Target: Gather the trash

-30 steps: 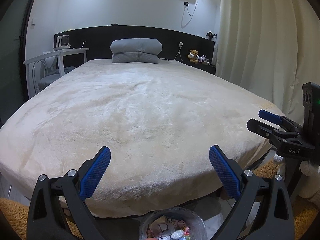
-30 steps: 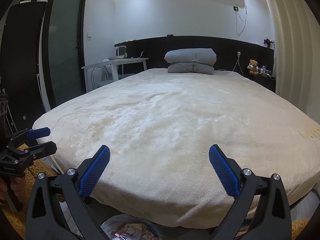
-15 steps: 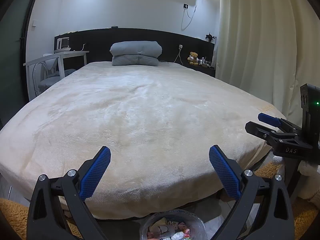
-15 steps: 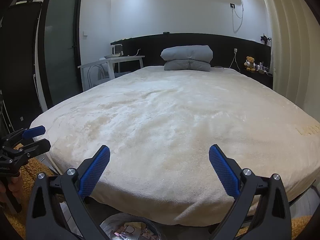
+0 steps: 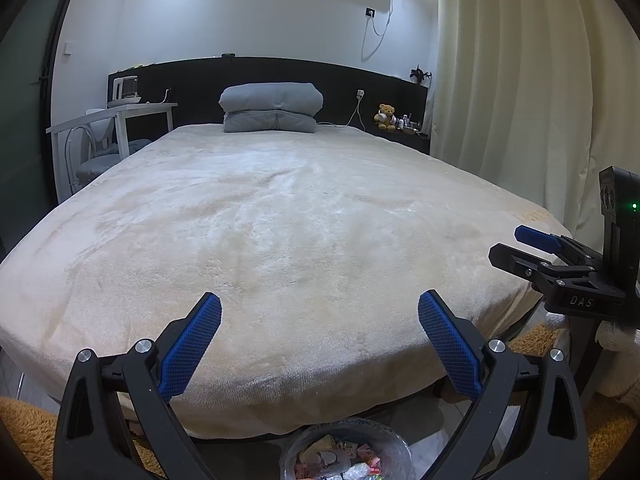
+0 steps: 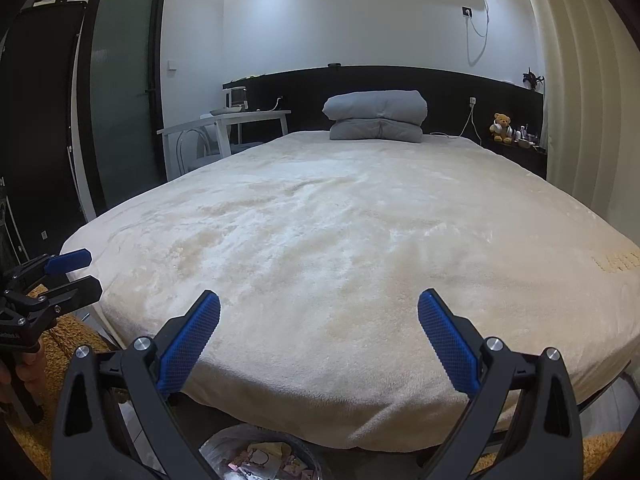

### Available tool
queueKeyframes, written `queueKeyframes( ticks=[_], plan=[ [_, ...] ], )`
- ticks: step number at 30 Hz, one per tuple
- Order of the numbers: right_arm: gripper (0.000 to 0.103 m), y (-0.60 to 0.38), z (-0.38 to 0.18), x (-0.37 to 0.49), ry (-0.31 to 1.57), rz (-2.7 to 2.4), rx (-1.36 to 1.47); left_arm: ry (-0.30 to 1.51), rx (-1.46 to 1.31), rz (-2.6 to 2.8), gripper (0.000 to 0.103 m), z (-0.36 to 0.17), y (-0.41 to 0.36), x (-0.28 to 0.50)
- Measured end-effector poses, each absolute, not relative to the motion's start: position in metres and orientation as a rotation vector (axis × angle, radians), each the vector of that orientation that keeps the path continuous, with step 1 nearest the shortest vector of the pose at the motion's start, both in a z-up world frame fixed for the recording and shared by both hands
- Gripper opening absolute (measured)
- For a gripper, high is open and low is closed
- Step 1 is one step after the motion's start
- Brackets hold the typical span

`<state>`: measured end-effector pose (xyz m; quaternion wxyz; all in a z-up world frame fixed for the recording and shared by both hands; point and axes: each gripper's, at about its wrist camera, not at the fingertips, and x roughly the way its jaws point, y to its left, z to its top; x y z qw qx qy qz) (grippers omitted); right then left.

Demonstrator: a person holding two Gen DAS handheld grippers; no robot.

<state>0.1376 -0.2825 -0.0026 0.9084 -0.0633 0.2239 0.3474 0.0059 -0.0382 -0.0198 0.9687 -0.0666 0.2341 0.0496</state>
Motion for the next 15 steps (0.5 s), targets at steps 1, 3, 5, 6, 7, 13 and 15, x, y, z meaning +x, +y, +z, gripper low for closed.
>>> queueKeyframes(
  ticks=[1, 3, 5, 6, 7, 13, 15],
  plan=[
    [0.098, -0.2826, -0.0024, 0.1377, 0.463, 0.717, -0.131, 0.473, -0.134, 0.1, 0.097, -0.0199, -0.0378, 0.0059],
    [0.098, -0.2824, -0.0022, 0.1376, 0.464, 0.716, -0.134, 0.476, -0.136, 0.098, 0.097, -0.0198, -0.038, 0.006],
    [0.098, -0.282, -0.0025, 0.1378, 0.465, 0.717, -0.137, 0.478, -0.135, 0.1, 0.097, -0.0198, -0.0376, 0.0065],
    [0.098, -0.2821, -0.0024, 0.1375, 0.465, 0.719, -0.137, 0.478, -0.135, 0.099, 0.097, -0.0197, -0.0378, 0.0067],
    [0.098, -0.282, -0.0024, 0.1374, 0.465, 0.719, -0.138, 0.479, -0.135, 0.099, 0.097, -0.0196, -0.0374, 0.0066],
    [0.098, -0.2819, -0.0027, 0.1372, 0.464, 0.717, -0.138, 0.48, -0.135, 0.097, 0.097, -0.0192, -0.0374, 0.0072],
    [0.098, -0.2818, -0.0028, 0.1373, 0.465, 0.718, -0.139, 0.479, -0.134, 0.098, 0.097, -0.0192, -0.0376, 0.0072]
  ],
)
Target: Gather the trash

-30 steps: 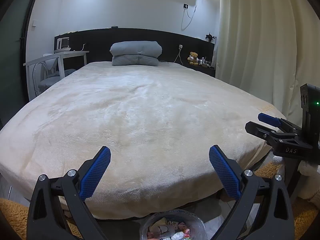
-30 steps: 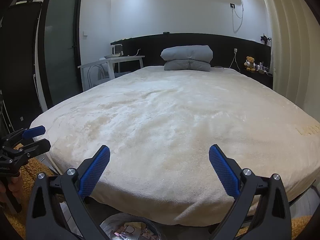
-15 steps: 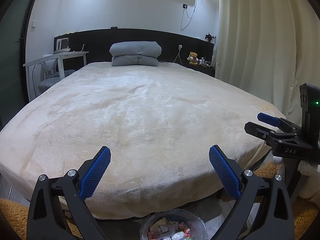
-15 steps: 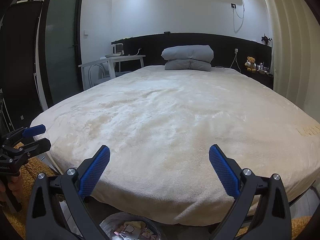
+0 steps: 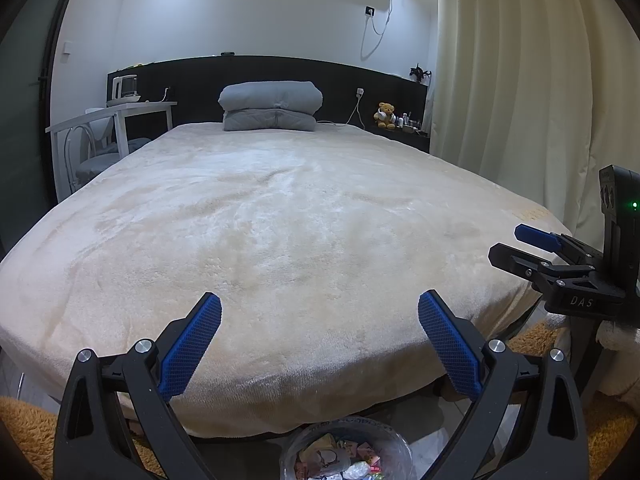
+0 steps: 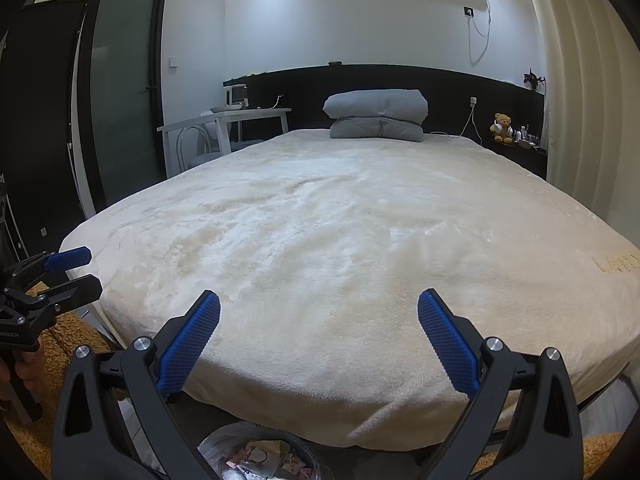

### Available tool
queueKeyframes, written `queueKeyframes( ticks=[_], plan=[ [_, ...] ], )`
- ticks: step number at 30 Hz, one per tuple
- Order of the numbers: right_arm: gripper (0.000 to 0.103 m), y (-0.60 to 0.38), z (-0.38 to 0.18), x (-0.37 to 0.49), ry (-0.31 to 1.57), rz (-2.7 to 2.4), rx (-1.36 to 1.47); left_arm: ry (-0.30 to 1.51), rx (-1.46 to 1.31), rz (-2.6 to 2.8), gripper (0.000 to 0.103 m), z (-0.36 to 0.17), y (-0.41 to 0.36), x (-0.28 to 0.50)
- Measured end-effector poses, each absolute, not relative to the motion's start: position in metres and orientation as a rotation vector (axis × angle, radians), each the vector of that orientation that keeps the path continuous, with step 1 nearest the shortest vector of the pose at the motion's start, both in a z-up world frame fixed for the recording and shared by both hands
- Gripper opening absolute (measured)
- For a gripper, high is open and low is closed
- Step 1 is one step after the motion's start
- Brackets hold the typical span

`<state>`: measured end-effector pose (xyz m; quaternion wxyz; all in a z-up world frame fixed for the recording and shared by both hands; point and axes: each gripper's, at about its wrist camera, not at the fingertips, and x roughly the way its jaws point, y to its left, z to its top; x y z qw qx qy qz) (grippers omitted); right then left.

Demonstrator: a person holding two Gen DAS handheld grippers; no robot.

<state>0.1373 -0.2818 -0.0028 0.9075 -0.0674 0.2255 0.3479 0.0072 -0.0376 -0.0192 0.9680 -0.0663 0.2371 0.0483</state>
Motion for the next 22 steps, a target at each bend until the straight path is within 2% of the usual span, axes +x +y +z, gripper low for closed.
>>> queueKeyframes(
  ticks=[22],
  plan=[
    [0.098, -0.284, -0.0036, 0.1364, 0.462, 0.714, -0.138, 0.484, -0.134, 0.099, 0.097, -0.0226, -0.0376, 0.0075]
  ],
)
